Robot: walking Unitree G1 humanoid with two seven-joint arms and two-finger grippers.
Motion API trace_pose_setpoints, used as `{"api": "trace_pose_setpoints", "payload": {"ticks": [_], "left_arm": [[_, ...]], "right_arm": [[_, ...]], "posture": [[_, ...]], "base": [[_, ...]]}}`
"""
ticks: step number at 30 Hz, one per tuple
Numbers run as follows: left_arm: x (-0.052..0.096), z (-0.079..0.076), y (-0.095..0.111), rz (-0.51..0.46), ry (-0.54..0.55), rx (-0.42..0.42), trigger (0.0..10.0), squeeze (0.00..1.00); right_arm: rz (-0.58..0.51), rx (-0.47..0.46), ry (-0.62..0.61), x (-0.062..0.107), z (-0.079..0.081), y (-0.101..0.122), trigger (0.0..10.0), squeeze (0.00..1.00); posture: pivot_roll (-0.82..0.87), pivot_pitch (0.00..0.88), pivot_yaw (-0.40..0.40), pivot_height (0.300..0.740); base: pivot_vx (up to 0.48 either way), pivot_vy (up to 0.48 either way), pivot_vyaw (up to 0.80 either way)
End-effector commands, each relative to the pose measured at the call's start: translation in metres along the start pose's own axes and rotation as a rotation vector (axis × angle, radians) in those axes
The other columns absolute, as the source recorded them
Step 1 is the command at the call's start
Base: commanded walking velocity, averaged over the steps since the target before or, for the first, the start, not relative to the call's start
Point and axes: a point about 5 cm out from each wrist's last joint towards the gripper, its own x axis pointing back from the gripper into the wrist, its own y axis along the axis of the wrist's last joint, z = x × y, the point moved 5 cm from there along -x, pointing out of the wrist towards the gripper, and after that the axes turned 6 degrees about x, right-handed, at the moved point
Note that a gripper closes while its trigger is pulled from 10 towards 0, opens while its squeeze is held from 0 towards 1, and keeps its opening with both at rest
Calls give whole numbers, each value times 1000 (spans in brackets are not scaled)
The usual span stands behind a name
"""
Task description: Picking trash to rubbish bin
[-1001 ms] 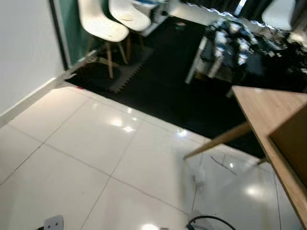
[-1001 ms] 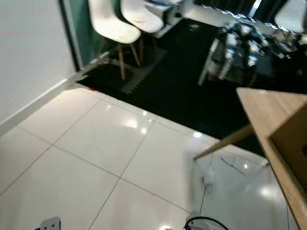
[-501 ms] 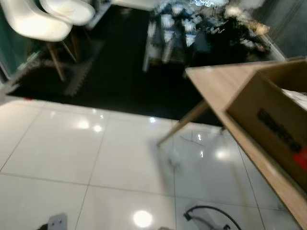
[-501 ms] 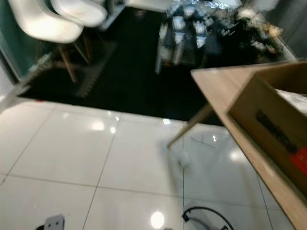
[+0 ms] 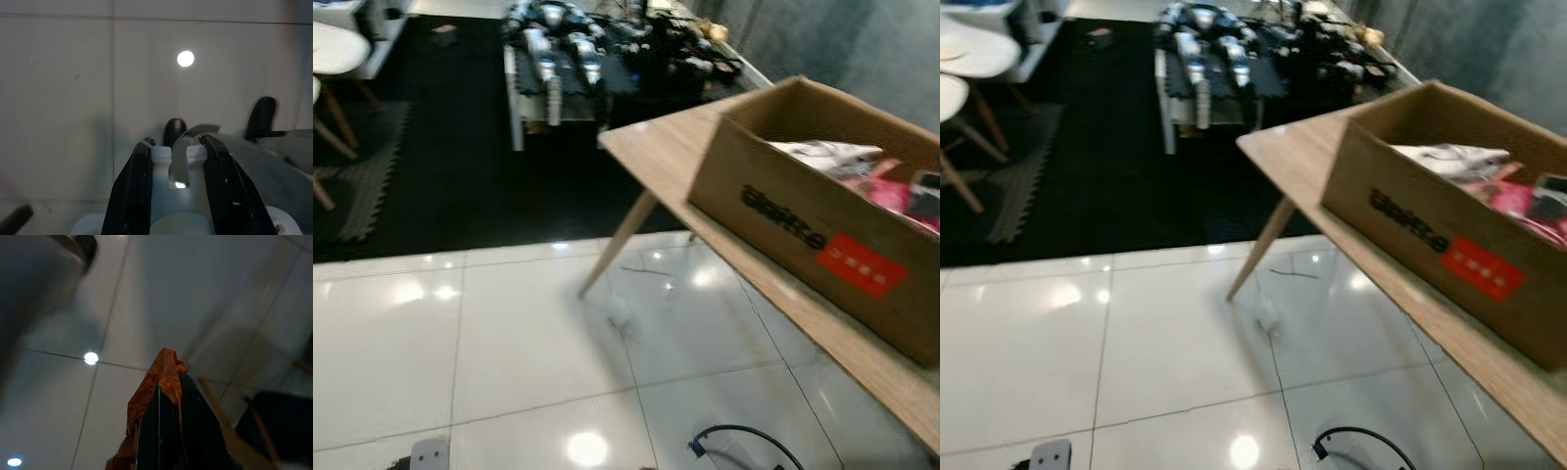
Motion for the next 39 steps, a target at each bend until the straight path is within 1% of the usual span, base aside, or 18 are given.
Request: {"api": "trace_pose_setpoints", "payload": {"ticks": [1,7,15,20,31,33,35,36,38,39], "left_arm": [[3,1,-14,40,4,-4,10000,0],[3,1,-15,43,7,-4,10000,0],[3,0,-17,46,6,-3,10000,0],[3,-1,-16,46,4,-5,10000,0],[2,-2,-14,39,3,-8,10000,0],[2,-3,-13,36,0,-23,10000,0],[1,-3,-9,20,-3,-34,10000,0],[0,-2,-4,3,0,-33,10000,0],[0,-2,-4,3,0,-33,10000,0],[0,-1,2,-18,4,-28,10000,0]], "right_arm": [[24,-6,12,0,4,-8,10000,0],[35,-5,15,1,6,-12,10000,0],[33,-13,9,1,5,-13,10000,0],[7,-29,-13,0,-2,-5,10000,0],[-2,-30,-18,0,-3,-1,10000,0],[-18,-49,-32,0,-4,3,10000,0],[-56,-74,-51,0,-10,14,10000,0],[-83,-90,-66,0,-15,22,10000,0],[-83,-90,-66,0,-15,22,10000,0],[-111,-114,-82,1,-20,30,10000,0]], "posture": [[179,98,-75,740],[178,100,-79,740],[178,100,-79,740],[176,99,-81,740],[181,98,-83,740],[181,98,-83,740],[181,102,-79,740],[181,102,-79,740],[181,102,-79,740],[181,102,-79,740]], "base": [[0,0,-800],[0,0,-800],[0,0,-800],[0,0,-800],[0,0,-800],[0,0,-800],[0,0,-800],[0,0,-788],[0,0,-788],[0,0,-788]]}}
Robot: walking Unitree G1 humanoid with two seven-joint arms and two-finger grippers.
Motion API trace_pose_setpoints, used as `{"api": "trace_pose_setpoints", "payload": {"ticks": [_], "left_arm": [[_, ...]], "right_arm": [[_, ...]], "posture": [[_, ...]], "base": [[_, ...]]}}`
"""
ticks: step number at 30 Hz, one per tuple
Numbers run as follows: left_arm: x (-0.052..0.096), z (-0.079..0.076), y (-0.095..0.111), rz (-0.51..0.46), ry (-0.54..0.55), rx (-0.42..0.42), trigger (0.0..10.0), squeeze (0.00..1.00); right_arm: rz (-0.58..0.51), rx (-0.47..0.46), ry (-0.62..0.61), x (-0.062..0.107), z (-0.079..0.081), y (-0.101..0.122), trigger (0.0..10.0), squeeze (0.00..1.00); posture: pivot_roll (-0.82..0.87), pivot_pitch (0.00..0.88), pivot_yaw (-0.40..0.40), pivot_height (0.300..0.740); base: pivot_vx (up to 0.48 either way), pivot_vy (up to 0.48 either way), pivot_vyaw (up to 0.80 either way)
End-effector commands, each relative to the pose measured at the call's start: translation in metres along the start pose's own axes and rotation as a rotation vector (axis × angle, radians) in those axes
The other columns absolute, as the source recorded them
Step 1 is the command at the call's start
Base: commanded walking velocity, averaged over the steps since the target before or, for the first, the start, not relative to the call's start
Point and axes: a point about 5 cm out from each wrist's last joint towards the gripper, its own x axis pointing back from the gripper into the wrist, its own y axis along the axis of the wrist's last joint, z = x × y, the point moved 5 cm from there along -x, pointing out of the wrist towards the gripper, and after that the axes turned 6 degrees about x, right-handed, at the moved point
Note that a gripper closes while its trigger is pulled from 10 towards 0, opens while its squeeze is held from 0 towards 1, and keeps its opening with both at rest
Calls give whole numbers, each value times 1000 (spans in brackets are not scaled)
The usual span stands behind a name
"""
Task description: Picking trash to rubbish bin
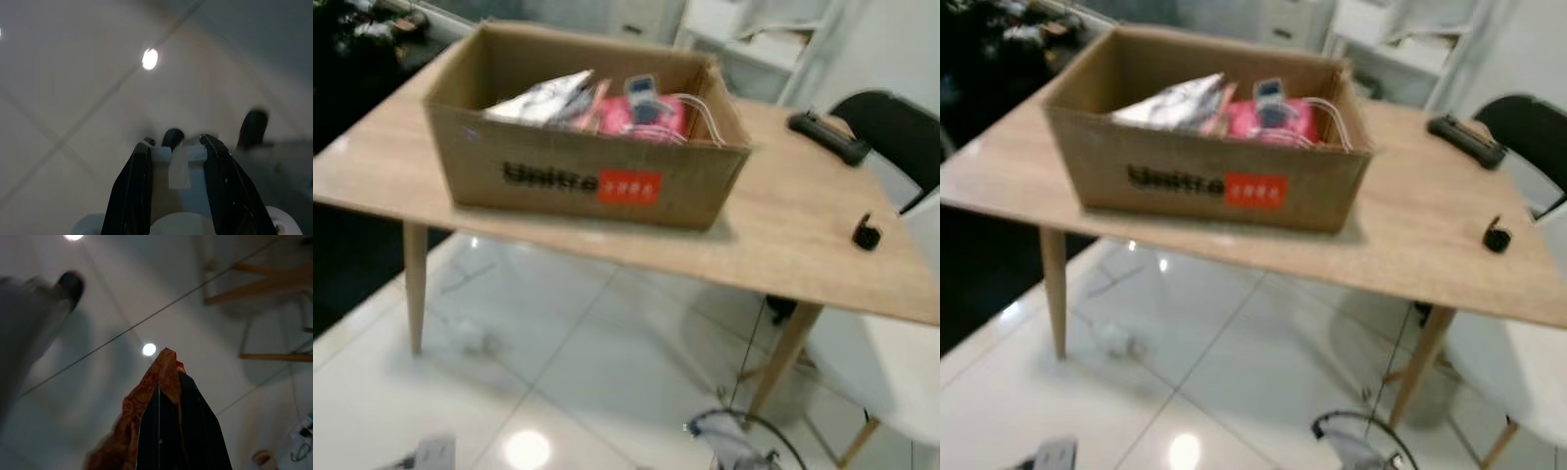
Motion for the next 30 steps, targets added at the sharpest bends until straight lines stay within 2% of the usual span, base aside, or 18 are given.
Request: {"api": "trace_pose_setpoints", "payload": {"ticks": [1,3,4,6,7,8,9,11,13,17,21,22,25,26,27,28,29,30], "left_arm": [[3,11,-4,0,34,4,10000,0],[0,22,38,-137,72,53,10000,0],[0,22,38,-137,72,53,10000,0],[0,33,70,-238,102,88,10000,0],[0,33,70,-238,102,88,10000,0],[2,40,90,-298,118,107,10000,0],[2,40,90,-298,118,107,10000,0],[6,49,120,-388,126,125,10000,0],[9,50,135,-433,116,125,10000,0],[16,46,174,-555,57,148,10000,0],[16,44,175,-556,49,136,10000,0],[16,44,175,-556,49,136,10000,0],[11,38,160,-504,36,114,10000,0],[11,38,160,-504,36,114,10000,0],[9,35,153,-483,32,103,10000,0],[8,33,147,-471,24,108,10000,0],[8,33,147,-471,24,108,10000,0],[7,30,142,-463,15,125,10000,0]], "right_arm": [[-51,-51,-27,-1,-5,13,10000,0],[-195,-102,-87,1,-30,58,10000,0],[-195,-102,-87,1,-30,58,10000,0],[-317,-119,-116,6,-48,92,10000,0],[-317,-119,-116,6,-48,92,10000,0],[-410,-128,-120,13,-57,117,10000,0],[-410,-128,-120,13,-57,117,10000,0],[-575,-191,-76,26,-68,158,10000,0],[-689,-243,-3,37,-69,182,10000,0],[-1054,-299,453,89,-45,249,10000,0],[-1219,-220,715,127,-30,266,10000,0],[-1219,-220,715,127,-30,266,10000,0],[-1406,-62,1040,191,-16,269,10000,0],[-1406,-62,1040,191,-16,269,10000,0],[-1463,-21,1111,210,-16,269,10000,0],[-1552,-7,1155,233,-23,273,10000,0],[-1552,-7,1155,233,-23,273,10000,0],[-1705,-10,1155,265,-41,283,10000,0]], "posture": [[182,111,-81,740],[184,112,-85,740],[184,112,-85,740],[184,112,-87,740],[184,112,-87,740],[185,109,-91,740],[185,109,-91,740],[184,105,-90,740],[184,106,-87,740],[185,104,-89,740],[187,105,-87,740],[187,105,-87,740],[185,108,-79,740],[185,108,-79,740],[183,108,-78,740],[179,111,-76,740],[179,111,-76,740],[184,113,-78,740]], "base": [[0,0,0],[0,0,0],[0,0,0],[0,0,0],[0,0,0],[0,0,0],[0,0,0],[0,0,0],[0,0,0],[0,0,0],[0,0,0],[0,0,0],[0,0,0],[0,0,0],[0,0,0],[0,0,0],[0,0,0],[0,0,0]]}}
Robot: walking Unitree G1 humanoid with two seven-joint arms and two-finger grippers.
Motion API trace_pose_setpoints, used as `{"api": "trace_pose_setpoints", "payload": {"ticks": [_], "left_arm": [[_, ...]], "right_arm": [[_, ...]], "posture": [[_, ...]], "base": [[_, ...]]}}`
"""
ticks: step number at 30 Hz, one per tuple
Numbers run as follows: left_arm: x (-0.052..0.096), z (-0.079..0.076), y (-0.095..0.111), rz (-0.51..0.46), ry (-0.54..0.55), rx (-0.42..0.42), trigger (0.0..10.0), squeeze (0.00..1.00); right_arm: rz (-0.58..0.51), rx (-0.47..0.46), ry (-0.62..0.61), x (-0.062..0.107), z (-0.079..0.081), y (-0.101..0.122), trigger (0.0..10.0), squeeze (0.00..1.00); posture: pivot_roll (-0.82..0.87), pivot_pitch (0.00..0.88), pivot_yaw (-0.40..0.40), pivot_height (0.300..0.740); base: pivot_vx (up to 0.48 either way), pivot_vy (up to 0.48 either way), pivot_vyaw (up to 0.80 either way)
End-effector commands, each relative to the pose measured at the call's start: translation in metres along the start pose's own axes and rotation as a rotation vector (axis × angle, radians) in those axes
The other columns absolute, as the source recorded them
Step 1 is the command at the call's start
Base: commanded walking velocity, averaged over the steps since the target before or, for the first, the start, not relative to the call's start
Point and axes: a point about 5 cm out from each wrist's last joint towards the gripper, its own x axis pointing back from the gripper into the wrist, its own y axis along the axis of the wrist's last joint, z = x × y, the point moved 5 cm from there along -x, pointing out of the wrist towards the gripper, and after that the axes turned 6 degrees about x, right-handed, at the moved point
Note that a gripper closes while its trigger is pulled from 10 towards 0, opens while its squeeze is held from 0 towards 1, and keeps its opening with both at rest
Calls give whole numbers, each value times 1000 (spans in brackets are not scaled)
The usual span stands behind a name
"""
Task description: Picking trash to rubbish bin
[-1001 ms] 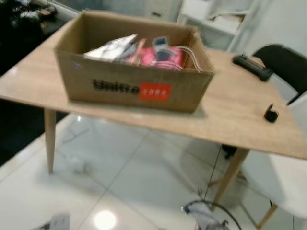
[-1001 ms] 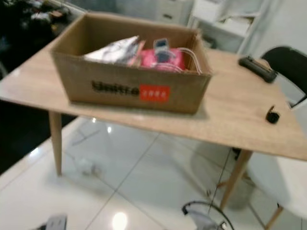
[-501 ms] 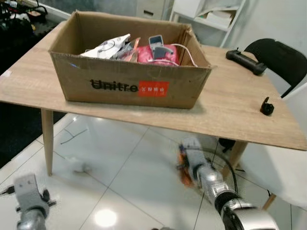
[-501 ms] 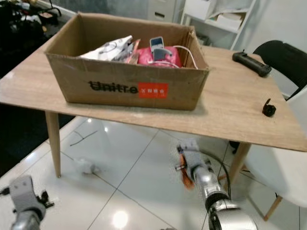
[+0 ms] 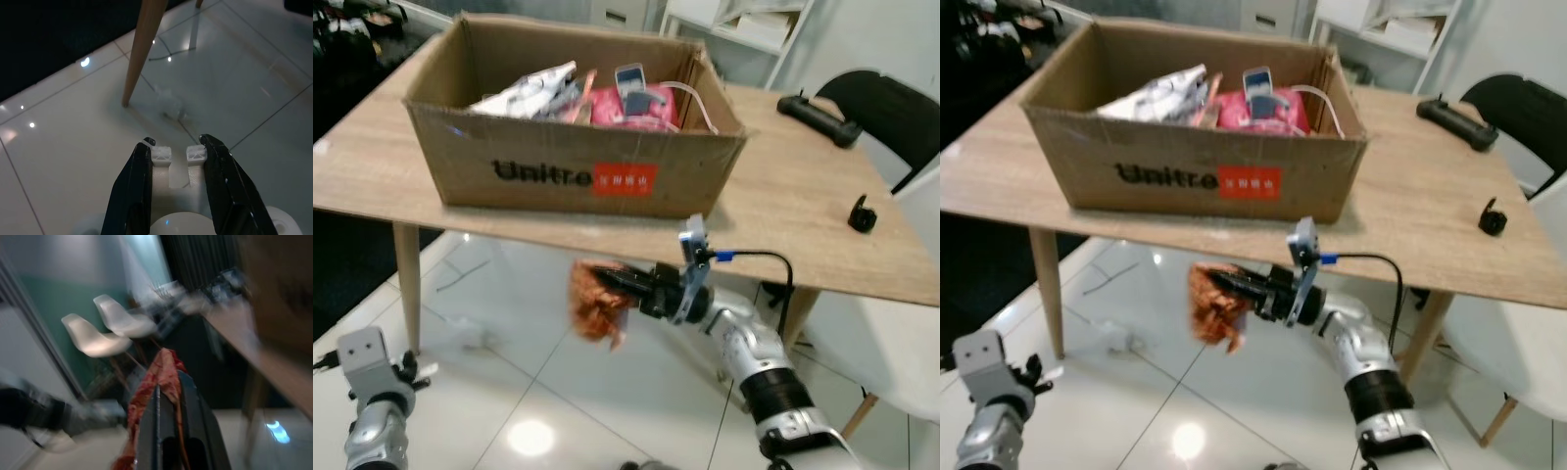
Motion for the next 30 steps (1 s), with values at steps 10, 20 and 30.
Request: {"api": "trace_pose_setpoints", "payload": {"ticks": [10,20,30], "left_arm": [[8,-4,-24,68,-18,2,10000,0],[3,-3,9,-88,-50,94,10000,0],[27,-41,171,-599,-480,131,10000,0]], "right_arm": [[-443,282,-187,-24,-32,137,10000,0],[-288,663,-651,-18,-98,205,10000,0],[-115,860,-1017,42,-134,245,10000,0]], "posture": [[184,127,-73,740],[201,153,-89,740],[233,180,-96,740]], "base": [[0,0,0],[0,0,0],[0,0,0]]}}
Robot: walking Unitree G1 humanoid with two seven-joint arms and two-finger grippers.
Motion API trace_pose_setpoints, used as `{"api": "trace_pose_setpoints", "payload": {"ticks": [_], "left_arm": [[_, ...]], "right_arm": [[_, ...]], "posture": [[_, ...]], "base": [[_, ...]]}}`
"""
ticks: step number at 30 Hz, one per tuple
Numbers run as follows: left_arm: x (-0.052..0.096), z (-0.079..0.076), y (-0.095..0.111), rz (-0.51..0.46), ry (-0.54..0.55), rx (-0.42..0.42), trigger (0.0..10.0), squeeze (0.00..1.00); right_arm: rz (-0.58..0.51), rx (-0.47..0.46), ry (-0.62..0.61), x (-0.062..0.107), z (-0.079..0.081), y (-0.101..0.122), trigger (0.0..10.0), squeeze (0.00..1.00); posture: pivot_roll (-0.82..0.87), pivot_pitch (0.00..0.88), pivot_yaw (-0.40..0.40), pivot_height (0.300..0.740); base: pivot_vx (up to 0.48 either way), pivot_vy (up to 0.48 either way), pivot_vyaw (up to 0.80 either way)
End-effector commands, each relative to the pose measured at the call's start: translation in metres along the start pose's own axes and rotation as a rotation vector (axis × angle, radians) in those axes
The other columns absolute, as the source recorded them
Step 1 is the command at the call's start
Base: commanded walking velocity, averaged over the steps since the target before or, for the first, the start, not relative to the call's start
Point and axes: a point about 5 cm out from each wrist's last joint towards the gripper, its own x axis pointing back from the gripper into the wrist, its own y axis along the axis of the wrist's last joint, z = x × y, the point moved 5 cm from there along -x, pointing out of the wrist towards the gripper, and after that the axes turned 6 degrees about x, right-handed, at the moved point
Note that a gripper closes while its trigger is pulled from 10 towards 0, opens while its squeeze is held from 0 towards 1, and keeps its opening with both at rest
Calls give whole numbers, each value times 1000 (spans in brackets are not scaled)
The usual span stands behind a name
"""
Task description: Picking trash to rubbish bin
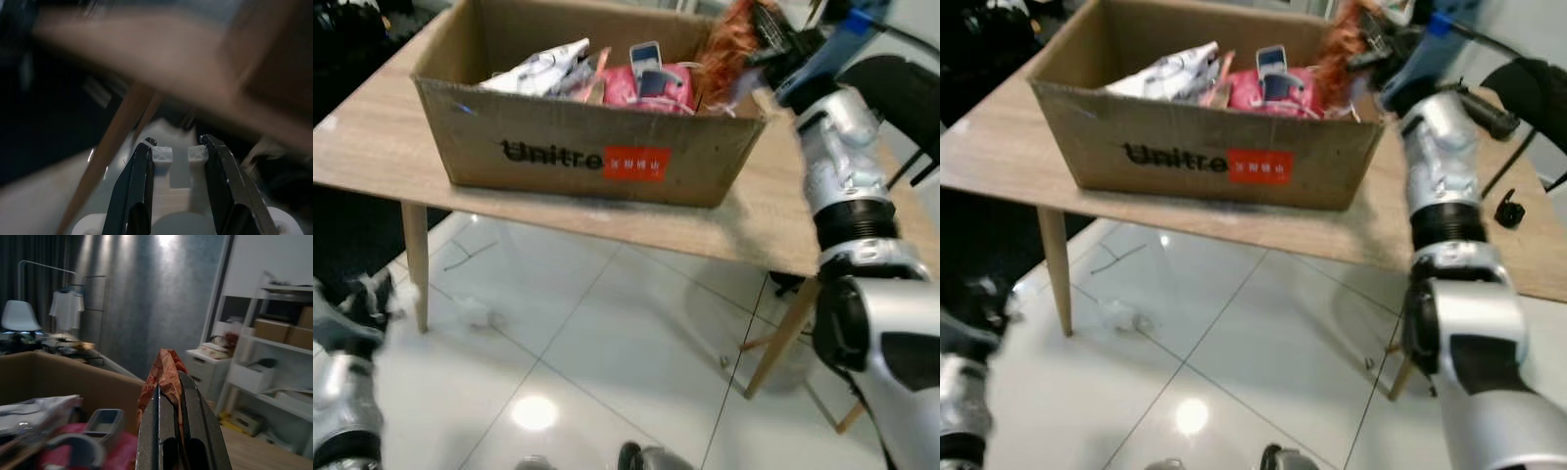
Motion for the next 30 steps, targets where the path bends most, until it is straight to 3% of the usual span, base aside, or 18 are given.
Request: {"api": "trace_pose_setpoints", "payload": {"ticks": [1,4,5,8,9,10,13,17,18,19,21,28,30], "left_arm": [[2,-9,-1,18,-46,8,10000,0],[0,-11,3,6,-55,6,10000,0],[-12,-24,35,-101,-107,2,10000,0],[-15,-29,46,-137,-126,3,10000,0],[-22,-36,64,-195,-158,3,10000,0],[-28,-50,98,-289,-228,20,10000,0],[-31,-64,125,-354,-278,18,10000,0],[-31,-67,130,-364,-284,16,10000,0],[-33,-85,155,-427,-344,11,10000,0],[-33,-85,155,-427,-344,11,10000,0],[-31,-99,172,-474,-397,11,10000,0],[-29,-110,188,-515,-438,26,10000,0],[-26,-126,199,-522,-515,88,10000,0]], "right_arm": [[-12,11,-9,0,-2,2,10000,0],[-18,17,-15,-1,-3,2,10000,0],[-47,12,-17,-1,-5,7,10000,0],[-54,15,-16,-2,-6,8,10000,0],[-63,14,-1,-2,-4,9,10000,0],[-74,15,21,-3,-1,10,10000,0],[-76,33,37,-2,3,8,10000,0],[-76,41,44,-1,4,7,10000,0],[-79,40,70,0,8,5,10000,0],[-79,40,70,0,8,5,10000,0],[-85,36,84,2,9,5,10000,0],[-94,19,105,2,12,5,10000,0],[-79,-42,177,4,20,-1,10000,0]], "posture": [[233,180,-96,740],[233,180,-96,740],[217,160,-92,740],[217,160,-92,740],[211,145,-92,740],[208,141,-93,740],[206,126,-93,740],[206,126,-93,740],[202,115,-92,740],[202,115,-92,740],[201,109,-94,740],[198,100,-94,740],[199,95,-96,740]], "base": [[0,0,0],[247,0,0],[386,0,0],[386,0,0],[431,0,0],[454,0,0],[475,0,0],[480,0,0],[472,0,0],[472,0,0],[469,0,0],[469,0,0],[232,0,0]]}}
